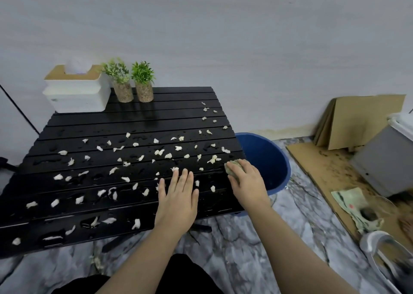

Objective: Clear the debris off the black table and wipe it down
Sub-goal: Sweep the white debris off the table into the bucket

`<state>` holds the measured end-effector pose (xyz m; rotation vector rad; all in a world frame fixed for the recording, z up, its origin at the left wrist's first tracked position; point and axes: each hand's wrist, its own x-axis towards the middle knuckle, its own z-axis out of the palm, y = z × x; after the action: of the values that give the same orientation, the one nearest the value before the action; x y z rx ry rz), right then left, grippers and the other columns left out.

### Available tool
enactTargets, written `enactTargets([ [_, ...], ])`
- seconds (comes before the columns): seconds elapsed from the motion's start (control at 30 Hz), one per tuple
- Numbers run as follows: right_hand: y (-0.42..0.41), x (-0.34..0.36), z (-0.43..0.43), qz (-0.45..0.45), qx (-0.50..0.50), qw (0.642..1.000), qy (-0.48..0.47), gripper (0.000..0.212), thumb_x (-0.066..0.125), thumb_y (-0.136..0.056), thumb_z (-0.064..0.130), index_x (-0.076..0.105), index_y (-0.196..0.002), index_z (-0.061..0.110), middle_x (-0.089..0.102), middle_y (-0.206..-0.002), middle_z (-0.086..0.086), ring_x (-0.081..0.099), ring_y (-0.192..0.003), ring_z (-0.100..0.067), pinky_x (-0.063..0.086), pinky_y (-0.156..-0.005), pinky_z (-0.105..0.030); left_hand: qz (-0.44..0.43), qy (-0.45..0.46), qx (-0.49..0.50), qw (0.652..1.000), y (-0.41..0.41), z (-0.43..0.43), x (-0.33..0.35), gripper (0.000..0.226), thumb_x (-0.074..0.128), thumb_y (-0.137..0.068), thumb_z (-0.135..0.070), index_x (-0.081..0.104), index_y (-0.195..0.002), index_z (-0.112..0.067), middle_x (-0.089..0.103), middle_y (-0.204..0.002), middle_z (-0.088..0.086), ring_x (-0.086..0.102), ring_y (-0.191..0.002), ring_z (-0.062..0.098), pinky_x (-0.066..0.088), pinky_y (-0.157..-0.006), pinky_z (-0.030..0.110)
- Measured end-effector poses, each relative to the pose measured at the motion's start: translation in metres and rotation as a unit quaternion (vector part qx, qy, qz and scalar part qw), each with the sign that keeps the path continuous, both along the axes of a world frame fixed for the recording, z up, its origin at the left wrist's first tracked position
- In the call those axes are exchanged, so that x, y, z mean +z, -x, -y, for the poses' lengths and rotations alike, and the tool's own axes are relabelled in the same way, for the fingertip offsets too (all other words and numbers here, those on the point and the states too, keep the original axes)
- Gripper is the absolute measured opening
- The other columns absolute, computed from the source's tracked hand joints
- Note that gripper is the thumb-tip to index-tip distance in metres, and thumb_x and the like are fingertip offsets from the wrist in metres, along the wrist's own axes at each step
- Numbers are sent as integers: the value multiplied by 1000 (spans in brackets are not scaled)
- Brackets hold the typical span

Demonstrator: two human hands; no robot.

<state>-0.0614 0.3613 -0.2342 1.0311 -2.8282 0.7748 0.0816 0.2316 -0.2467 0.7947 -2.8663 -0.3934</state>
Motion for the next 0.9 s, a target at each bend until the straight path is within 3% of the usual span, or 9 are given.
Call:
enactTargets([
  [0.17,-4,9,-3,14,-13,998,61,34,58,-89,10,60,-122,16,55,-131,-12,48,-119,-30,35,-99,-31,-20,2,1,1000,-1,1,6,55,9,-95,-43,9,-146,-22,10,-157,-7,-10,-143,12,-16,-112,44],
  [0.27,-15,24,-4,43,-48,989,134,34,55,-92,14,56,-125,20,54,-132,-5,47,-120,-21,29,-96,-21,-40,-6,-4,999,-5,7,18,54,9,-95,-43,8,-146,-23,9,-157,-7,-11,-143,11,-16,-113,44],
  [0.4,-50,47,14,53,-36,976,210,36,57,-91,17,55,-126,26,52,-131,4,45,-121,-13,30,-99,-23,-135,-93,-8,986,-26,35,47,52,14,-96,-42,12,-145,-25,12,-156,-10,-11,-139,0,-14,-114,37],
  [0.47,-76,58,34,64,-9,971,230,37,57,-91,17,55,-126,28,51,-130,8,44,-122,-11,30,-102,-24,-171,-94,-3,981,-50,62,60,51,17,-96,-40,16,-145,-26,15,-155,-11,-7,-139,-2,-13,-115,33],
  [0.6,-134,67,87,94,51,964,244,37,58,-90,14,56,-125,25,54,-131,2,46,-123,-14,35,-108,-33,-214,-135,29,967,-105,118,66,47,26,-98,-32,23,-143,-23,21,-153,-7,2,-136,-4,3,-115,25],
  [0.7,-172,66,124,114,79,960,243,37,58,-91,15,56,-126,26,52,-134,2,43,-127,-14,32,-110,-31,-229,-165,56,958,-135,149,60,46,31,-97,-19,27,-142,-25,25,-152,-6,13,-134,-6,9,-107,11],
  [0.8,-197,60,152,118,110,965,208,38,56,-92,18,53,-129,26,49,-138,1,39,-129,-11,28,-111,-25,-224,-149,79,960,-159,178,49,70,33,-83,12,30,-141,-28,28,-151,-6,27,-130,-1,14,-95,-5],
  [0.9,-218,55,173,121,143,966,177,39,55,-93,20,51,-131,28,45,-141,3,36,-131,-9,25,-110,-21,-222,-123,81,964,-186,205,40,87,35,-69,24,33,-139,-28,26,-150,-10,22,-131,-2,14,-84,-13],
])
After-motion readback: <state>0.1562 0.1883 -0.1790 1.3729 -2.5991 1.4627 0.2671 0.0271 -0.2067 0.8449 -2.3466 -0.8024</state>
